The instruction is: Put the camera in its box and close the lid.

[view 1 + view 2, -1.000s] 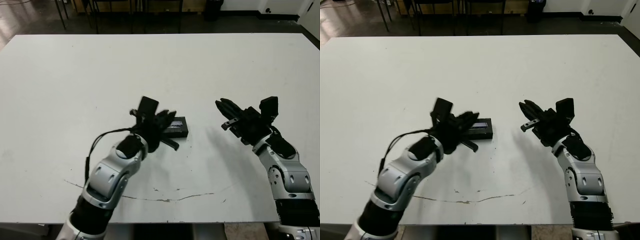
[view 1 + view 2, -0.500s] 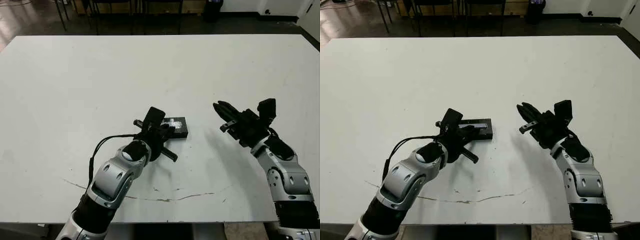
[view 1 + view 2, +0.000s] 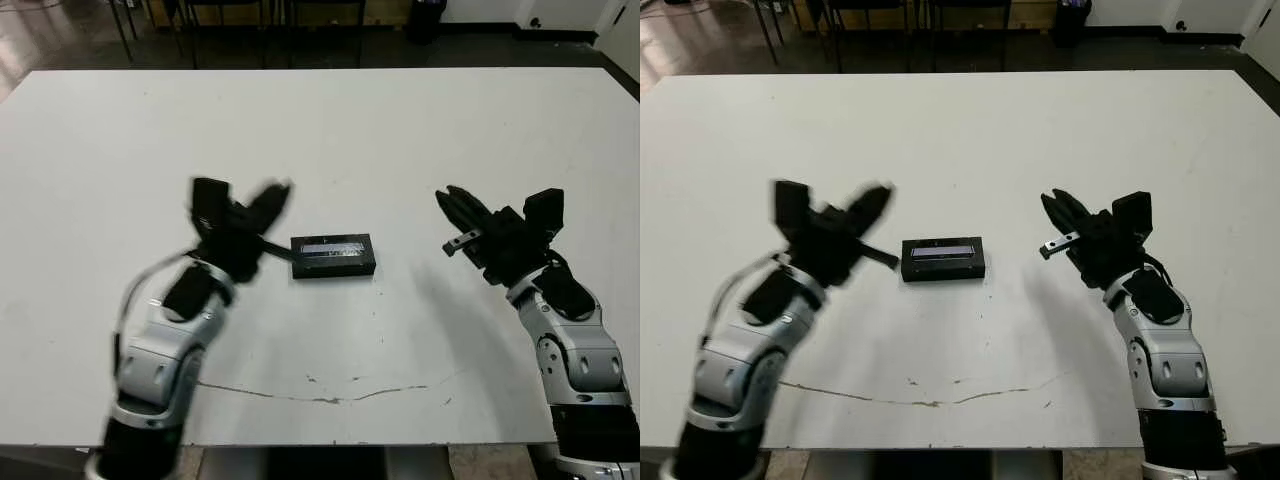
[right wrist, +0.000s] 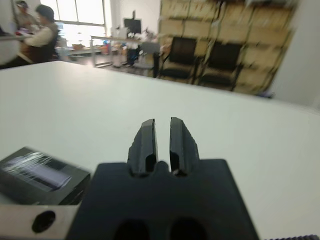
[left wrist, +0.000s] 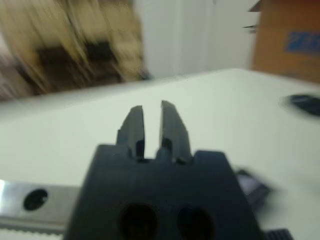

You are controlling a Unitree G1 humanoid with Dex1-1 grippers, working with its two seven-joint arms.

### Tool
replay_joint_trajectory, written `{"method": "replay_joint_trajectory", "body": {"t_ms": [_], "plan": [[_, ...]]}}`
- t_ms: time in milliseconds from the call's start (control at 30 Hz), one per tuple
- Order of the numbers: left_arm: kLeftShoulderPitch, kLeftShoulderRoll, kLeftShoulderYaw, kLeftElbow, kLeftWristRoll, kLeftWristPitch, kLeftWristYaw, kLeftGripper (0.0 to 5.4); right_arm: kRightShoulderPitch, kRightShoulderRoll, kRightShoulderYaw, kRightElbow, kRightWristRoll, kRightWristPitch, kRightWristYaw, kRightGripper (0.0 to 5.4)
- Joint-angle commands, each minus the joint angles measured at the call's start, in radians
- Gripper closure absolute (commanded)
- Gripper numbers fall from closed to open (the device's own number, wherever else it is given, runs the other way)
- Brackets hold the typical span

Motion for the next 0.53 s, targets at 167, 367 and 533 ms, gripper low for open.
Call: {"method": "replay_joint_trajectory", "body": {"t_ms": [167, 367, 533], "plan": [[0.002, 0.016, 0.144, 0.327, 0.005, -0.370, 0.076, 5.38, 0.016, 0.042, 0.059, 0.013, -0.248, -0.173, -0.193, 5.40], [-0.016, -0.038, 0.209, 0.431, -0.088, -0.442, 0.090, 5.38, 0.017, 0.101, 0.083, 0.071, -0.366, -0.239, -0.342, 5.40], [-0.007, -0.067, 0.229, 0.418, -0.138, -0.402, 0.092, 5.38, -0.003, 0.133, 0.046, 0.099, -0.203, -0.198, -0.269, 5.40]]}}
